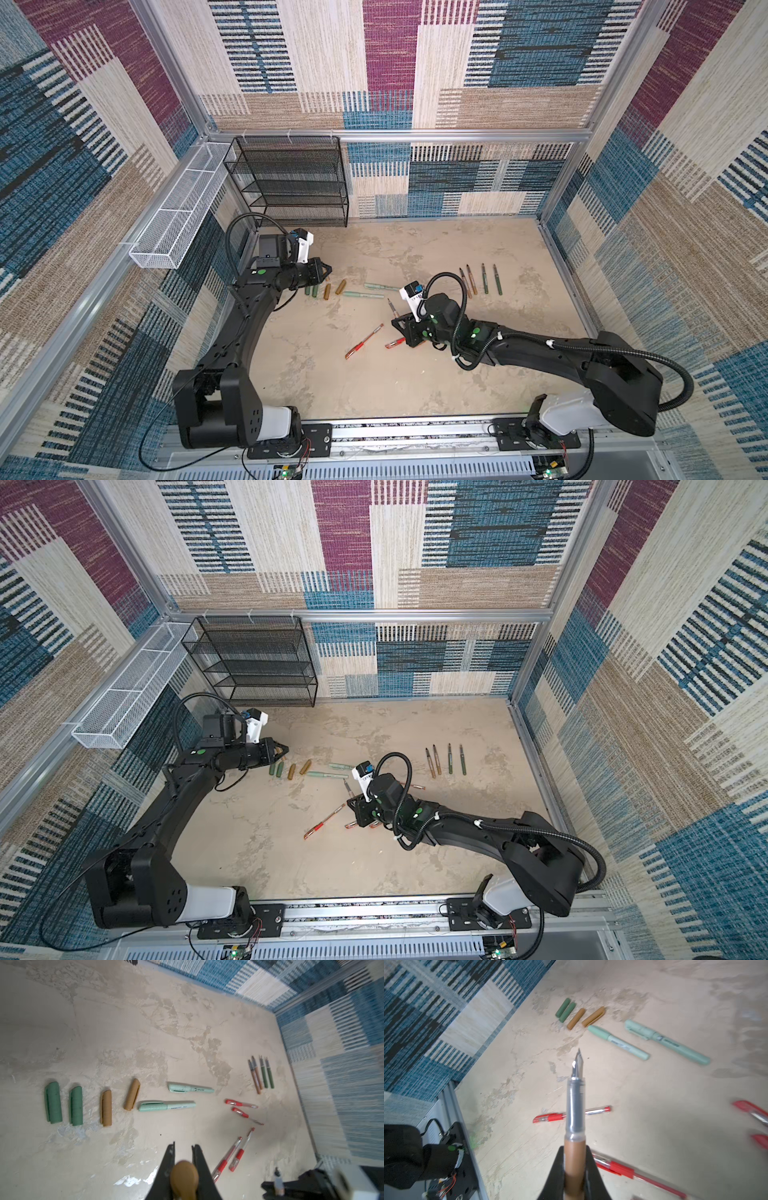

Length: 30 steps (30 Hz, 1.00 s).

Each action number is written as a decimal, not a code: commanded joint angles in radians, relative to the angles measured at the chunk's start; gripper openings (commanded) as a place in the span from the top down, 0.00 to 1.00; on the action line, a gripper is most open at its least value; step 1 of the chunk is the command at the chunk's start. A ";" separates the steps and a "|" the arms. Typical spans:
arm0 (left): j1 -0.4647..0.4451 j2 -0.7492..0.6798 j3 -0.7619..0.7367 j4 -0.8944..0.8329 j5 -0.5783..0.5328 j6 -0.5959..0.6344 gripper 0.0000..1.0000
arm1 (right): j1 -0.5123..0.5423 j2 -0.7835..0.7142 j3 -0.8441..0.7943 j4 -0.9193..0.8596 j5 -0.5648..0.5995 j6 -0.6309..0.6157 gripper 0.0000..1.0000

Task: Open the pen caps
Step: 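Pull the right gripper away from the left gripper to uncap the pen, then lower the tan cap beside the other caps while the right gripper carries the pen away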

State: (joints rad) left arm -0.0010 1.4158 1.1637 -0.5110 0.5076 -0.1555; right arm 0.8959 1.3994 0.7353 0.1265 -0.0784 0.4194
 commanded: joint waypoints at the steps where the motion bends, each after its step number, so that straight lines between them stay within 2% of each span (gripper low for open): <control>1: -0.022 0.070 0.043 -0.088 -0.159 0.129 1.00 | -0.012 -0.068 -0.041 -0.026 0.045 0.028 1.00; 9: -0.088 0.303 0.191 -0.188 -0.345 0.185 1.00 | -0.053 -0.249 -0.128 -0.108 0.128 0.044 0.98; 17: -0.137 0.505 0.351 -0.281 -0.462 0.203 1.00 | -0.074 -0.368 -0.190 -0.139 0.154 0.060 0.97; 30: -0.151 0.751 0.577 -0.391 -0.512 0.214 1.00 | -0.078 -0.433 -0.241 -0.137 0.150 0.084 0.97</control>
State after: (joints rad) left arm -0.1505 2.1437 1.7161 -0.8547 0.0216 0.0483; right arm 0.8185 0.9733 0.5034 -0.0315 0.0631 0.4923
